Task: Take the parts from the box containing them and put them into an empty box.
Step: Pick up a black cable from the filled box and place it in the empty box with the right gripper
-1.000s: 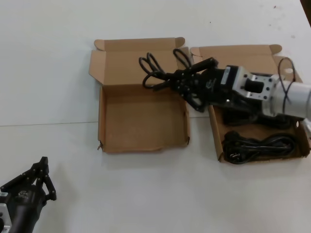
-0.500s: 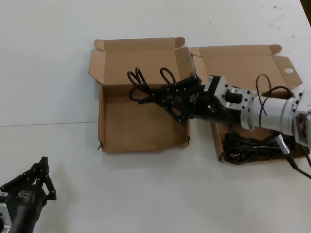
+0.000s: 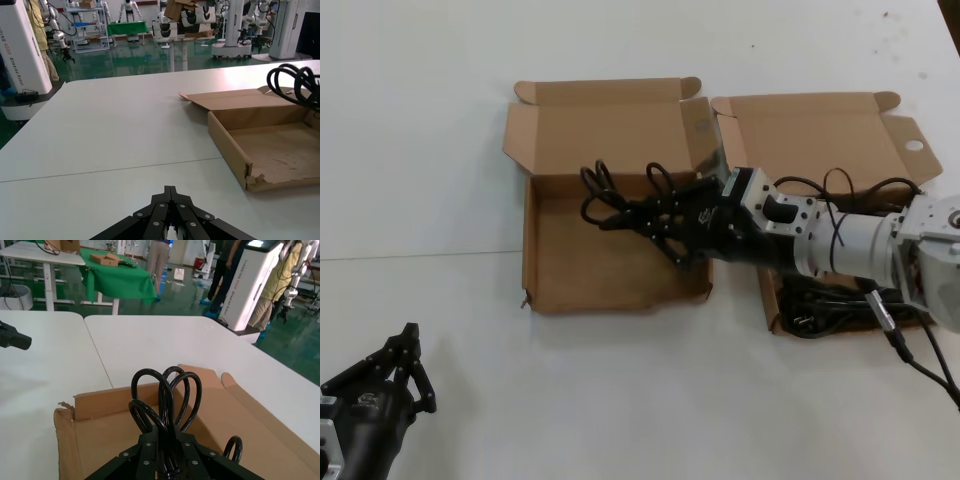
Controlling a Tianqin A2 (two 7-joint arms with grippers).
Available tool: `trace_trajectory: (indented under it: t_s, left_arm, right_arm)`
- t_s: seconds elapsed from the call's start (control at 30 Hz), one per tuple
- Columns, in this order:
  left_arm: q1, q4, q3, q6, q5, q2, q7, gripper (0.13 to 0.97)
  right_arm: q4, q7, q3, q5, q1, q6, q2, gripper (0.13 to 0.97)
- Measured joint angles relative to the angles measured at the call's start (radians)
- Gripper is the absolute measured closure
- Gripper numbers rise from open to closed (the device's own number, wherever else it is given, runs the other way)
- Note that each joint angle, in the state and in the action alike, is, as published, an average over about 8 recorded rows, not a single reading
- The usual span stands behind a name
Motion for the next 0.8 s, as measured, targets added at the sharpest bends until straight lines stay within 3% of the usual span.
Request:
trace_trajectory:
  t_s: [0.8]
  left_arm:
    - [0.0, 0.0, 0.0, 0.0, 0.0, 0.0, 0.0, 0.941]
  right_arm:
    - [-0.091, 0.0, -0.036, -0.017, 0.058, 0.061, -0.052, 0.899]
